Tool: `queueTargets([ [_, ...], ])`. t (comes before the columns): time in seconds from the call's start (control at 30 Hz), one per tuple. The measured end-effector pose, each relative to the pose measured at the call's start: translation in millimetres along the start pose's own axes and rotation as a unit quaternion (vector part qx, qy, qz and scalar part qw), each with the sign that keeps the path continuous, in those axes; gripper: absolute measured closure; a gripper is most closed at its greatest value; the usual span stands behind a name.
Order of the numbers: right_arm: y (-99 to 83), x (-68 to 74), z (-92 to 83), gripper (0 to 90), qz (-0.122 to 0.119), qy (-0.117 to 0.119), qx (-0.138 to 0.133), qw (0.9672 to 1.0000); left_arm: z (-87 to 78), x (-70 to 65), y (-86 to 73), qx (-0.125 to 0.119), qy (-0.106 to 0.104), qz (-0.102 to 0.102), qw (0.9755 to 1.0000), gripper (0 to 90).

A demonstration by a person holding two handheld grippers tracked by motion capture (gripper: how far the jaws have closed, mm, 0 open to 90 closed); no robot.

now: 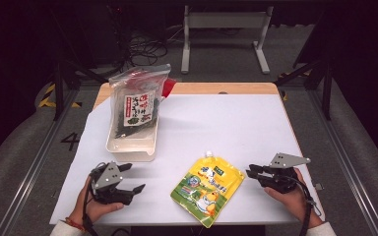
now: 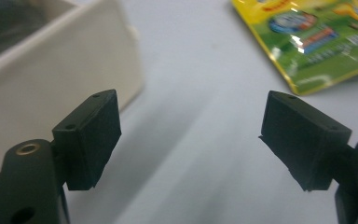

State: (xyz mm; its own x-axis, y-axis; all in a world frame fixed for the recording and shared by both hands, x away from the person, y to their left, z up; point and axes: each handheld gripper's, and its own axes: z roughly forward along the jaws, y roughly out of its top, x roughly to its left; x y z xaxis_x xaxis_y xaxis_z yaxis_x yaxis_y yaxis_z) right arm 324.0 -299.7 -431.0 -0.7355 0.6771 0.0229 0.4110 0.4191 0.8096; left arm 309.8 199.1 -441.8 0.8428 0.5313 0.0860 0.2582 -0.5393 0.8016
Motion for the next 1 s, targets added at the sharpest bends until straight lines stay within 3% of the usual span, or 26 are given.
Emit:
queueTargets([
  [0.13, -4.9, 1.4, 3.5, 69.1, 0.012, 0.0, 0.013, 0.9998, 13.4, -10.4, 1.4, 0.022, -0.023, 0.018, 0.9993, 21.0],
  [0.27, -5.4, 5.2, 7.8, 64.8, 0.014, 0.009, 0.022, 0.9996, 22.4, -14.2, 2.3, 0.034, -0.044, 0.023, 0.9982, 21.5],
  [0.5, -4.0, 12.5, 18.7, 43.3, 0.024, 0.029, 0.033, 0.9987, 29.1, -11.5, 3.9, 0.026, -0.068, -0.004, 0.9974, 22.2],
  [0.57, -3.3, 13.4, 20.3, 38.5, 0.027, 0.019, 0.033, 0.9989, 33.1, -13.1, 6.6, 0.027, -0.073, -0.001, 0.997, 22.2],
  [0.63, -2.4, 12.6, 20.1, 34.6, 0.041, 0.031, 0.028, 0.9983, 39.6, -14.8, 10.7, 0.029, -0.086, -0.001, 0.9959, 23.7],
  [0.7, -3.6, 12.9, 20.0, 31.2, 0.043, 0.027, 0.035, 0.9981, 45.3, -16.9, 14.7, 0.029, -0.106, -0.002, 0.994, 27.3],
  [0.87, -9.8, 10.0, 19.5, 25.7, 0.07, 0.037, 0.036, 0.9962, 62.2, -23.5, 23.7, 0.047, -0.144, 0.017, 0.9883, 38.2],
  [1.0, -8.6, 8.5, 24.5, 24.4, 0.082, 0.042, 0.038, 0.9949, 67.8, -25.6, 26.6, 0.052, -0.16, 0.024, 0.9855, 43.8],
])
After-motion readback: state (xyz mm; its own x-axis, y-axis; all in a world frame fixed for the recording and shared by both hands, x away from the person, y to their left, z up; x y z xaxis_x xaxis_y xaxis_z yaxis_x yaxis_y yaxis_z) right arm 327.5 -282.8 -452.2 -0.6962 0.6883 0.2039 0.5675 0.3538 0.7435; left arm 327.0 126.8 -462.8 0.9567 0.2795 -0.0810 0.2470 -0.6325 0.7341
